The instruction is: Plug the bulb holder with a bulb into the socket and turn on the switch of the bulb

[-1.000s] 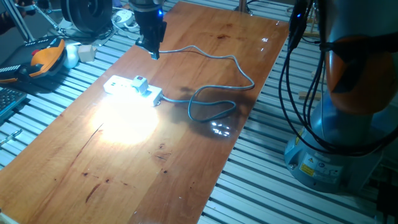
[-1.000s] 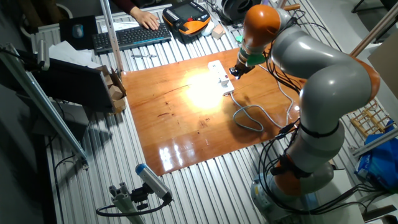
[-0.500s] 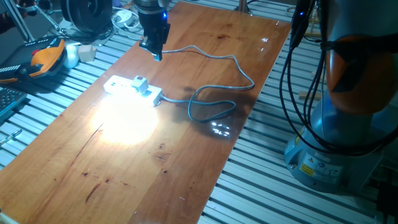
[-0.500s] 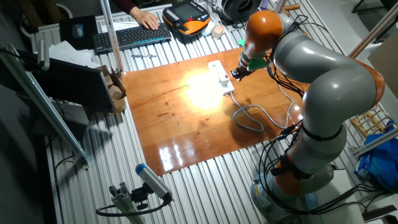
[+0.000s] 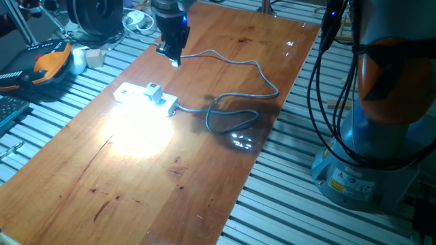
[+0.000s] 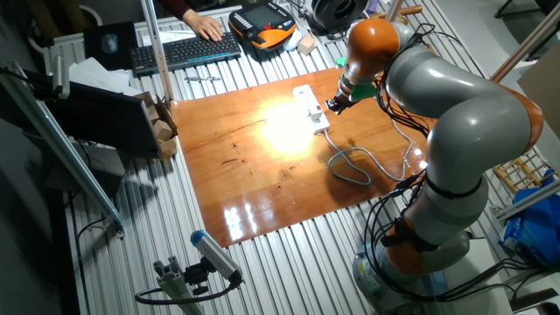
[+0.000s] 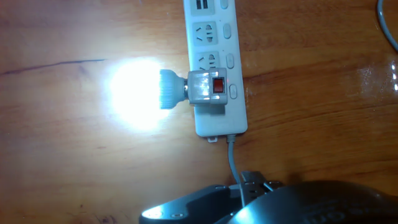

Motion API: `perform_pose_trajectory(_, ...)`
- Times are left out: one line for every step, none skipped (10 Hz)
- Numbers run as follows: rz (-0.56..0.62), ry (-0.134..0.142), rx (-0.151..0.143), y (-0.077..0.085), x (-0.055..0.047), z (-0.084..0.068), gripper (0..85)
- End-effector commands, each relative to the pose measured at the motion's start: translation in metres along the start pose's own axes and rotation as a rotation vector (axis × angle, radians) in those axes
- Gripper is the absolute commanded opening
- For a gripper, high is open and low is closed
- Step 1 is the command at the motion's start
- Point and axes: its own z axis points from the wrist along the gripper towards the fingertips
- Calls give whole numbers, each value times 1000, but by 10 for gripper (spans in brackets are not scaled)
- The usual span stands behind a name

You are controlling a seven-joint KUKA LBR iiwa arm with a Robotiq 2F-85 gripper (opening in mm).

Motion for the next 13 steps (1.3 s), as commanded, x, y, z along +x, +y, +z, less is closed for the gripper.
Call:
perform_pose_trajectory(-7,12,-6,-1,-1,0,0)
perform_pose_trajectory(-10,18,-10,0,-1,0,0)
perform_pose_trajectory(-15,18,-4,0,0,1,0)
perform_pose_trajectory(-18,18,-3,0,0,1,0)
perform_pose_trajectory(-19,13,2,-1,-1,1,0)
perform_pose_trajectory(-17,12,0,-2,-1,1,0)
perform_pose_trajectory(-14,9,-1,-2,-1,1,0)
perform_pose_trajectory(-12,7,-4,-2,-1,2,0)
perform_pose_trajectory(-12,10,-10,-2,-1,2,0)
perform_pose_trajectory(-10,12,-12,-2,-1,2,0)
perform_pose_trajectory(-8,12,-12,-2,-1,2,0)
perform_pose_trajectory(-7,11,-12,-2,-2,2,0)
perform_pose_trajectory(-8,12,-13,-3,-3,1,0)
